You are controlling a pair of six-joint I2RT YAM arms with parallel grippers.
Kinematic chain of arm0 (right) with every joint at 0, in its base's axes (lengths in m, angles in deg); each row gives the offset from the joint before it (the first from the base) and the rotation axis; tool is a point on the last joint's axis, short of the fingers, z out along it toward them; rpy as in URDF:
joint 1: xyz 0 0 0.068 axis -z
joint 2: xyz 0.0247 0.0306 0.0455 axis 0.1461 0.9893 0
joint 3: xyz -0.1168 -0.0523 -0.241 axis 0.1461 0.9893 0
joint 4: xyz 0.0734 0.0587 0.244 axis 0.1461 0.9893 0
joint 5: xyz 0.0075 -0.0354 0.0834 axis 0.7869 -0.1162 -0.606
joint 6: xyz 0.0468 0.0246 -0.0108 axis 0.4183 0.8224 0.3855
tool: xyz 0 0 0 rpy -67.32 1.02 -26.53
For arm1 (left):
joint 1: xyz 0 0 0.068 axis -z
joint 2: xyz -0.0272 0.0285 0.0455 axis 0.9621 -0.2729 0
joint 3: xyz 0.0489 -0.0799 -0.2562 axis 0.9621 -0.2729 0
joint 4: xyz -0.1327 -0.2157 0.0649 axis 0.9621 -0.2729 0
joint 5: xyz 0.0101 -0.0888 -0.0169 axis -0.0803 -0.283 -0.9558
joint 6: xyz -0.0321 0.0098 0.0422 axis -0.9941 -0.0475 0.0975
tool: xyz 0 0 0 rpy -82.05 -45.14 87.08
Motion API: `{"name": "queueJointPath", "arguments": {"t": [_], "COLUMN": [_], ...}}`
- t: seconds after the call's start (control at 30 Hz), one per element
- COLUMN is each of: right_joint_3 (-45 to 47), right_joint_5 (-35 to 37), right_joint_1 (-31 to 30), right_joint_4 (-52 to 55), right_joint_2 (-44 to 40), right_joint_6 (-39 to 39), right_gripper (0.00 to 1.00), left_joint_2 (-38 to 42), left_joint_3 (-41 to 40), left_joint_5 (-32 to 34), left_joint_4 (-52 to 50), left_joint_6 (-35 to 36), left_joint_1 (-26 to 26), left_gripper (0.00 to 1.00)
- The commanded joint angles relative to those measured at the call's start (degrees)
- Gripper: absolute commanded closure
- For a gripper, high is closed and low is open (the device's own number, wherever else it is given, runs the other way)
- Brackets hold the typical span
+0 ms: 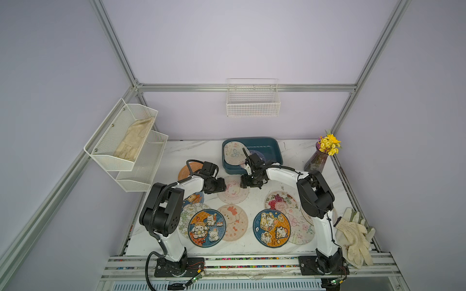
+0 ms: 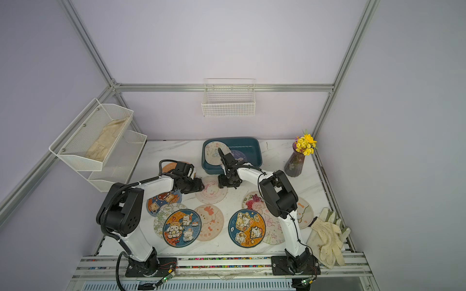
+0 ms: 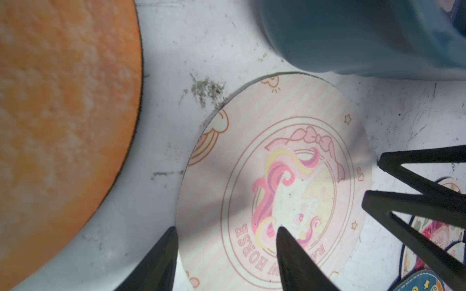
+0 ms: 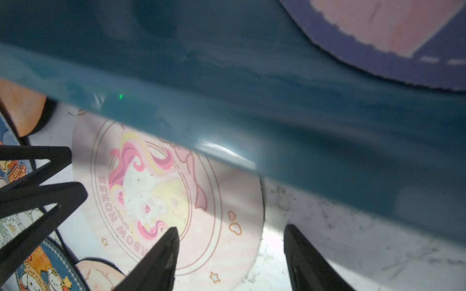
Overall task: Put the coasters into the storage box
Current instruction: Pick up the coaster from the center of the board.
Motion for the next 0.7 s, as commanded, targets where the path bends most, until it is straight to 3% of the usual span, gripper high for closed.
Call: {"name": "queueJointPath", "arguments": {"t": [0.0,0.4,0.67], "right_joint_3": [0.4,-0.1,0.1], "right_joint_5": [-1.5,-3.3,-3.6], "right_joint_1": [-0.8,-1.5,-1.5], "right_joint_4": [3.4,2.7,2.2], "right_joint_2": [2.6,4.1,4.1], "right_joint_6": [0.6,1.3,1.6], "right_gripper": [0.33,0.39,0.52], "left_joint_2": [-2.7,-3.4,-3.4], "left_joint_3": [1.6,2.0,2.0], "left_joint_5": [-2.0,-2.5,-2.4], "left_joint_4": [-2.8,-2.9,-2.8], "left_joint_6": [-0.4,-0.8,-1.1], "left_joint_1": [-0.1,0.0,0.3], "left_gripper": [0.39,0.40,0.40]}}
